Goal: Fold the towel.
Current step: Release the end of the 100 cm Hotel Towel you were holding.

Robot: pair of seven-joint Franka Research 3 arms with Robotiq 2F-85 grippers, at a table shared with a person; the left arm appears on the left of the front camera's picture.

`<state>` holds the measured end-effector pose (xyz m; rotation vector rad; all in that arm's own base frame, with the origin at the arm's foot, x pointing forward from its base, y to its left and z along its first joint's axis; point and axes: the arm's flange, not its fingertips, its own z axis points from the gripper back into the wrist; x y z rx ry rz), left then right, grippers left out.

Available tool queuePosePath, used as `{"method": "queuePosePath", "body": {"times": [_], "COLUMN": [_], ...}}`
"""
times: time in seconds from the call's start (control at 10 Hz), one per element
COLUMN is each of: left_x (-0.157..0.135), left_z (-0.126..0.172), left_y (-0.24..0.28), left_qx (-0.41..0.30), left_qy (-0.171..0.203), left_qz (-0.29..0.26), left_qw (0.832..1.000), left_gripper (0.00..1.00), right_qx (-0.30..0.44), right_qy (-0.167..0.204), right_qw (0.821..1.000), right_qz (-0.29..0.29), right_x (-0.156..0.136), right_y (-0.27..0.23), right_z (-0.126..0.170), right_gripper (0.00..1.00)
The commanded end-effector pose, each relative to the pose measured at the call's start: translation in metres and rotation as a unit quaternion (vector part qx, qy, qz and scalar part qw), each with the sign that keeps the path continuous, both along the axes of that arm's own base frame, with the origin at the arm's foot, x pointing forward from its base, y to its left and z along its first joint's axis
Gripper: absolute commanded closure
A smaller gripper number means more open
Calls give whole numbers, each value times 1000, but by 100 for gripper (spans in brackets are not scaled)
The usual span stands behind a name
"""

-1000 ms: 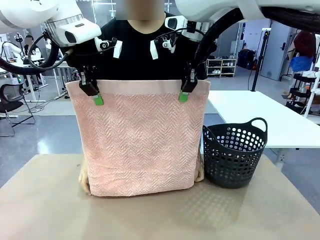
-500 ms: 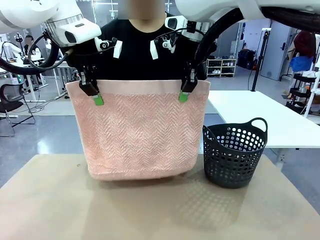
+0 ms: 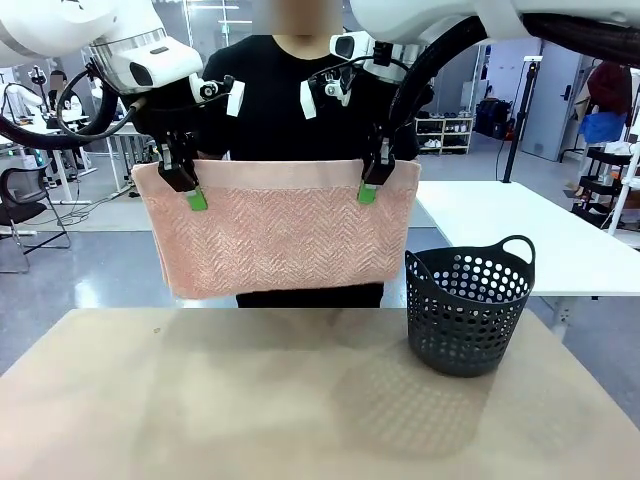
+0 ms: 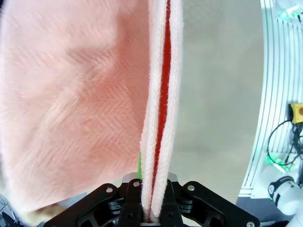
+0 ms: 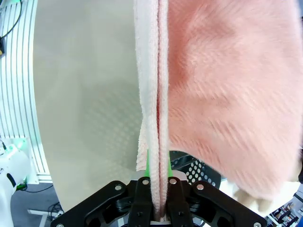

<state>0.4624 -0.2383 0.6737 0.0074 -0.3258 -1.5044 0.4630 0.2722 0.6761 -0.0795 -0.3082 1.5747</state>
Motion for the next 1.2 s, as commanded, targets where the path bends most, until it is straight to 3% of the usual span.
{"method": "queuePosePath", "body": {"times": [0.0, 1.1], "left_x": [0, 0], "left_z": [1, 1], "left_y": [1, 1], "left_qx": [3, 3], "left_qy": [-2, -2], "left_qz": [0, 0], "left_qw": [1000, 1000], "left_gripper": [97, 97], "right_qx": [0, 0], "right_qy": [0, 0], "right_qw": [1000, 1000], "right_qz": [0, 0], "right_x": [0, 0], "right_y": [0, 0], "right_z": [0, 0], "right_gripper": [100, 100]}}
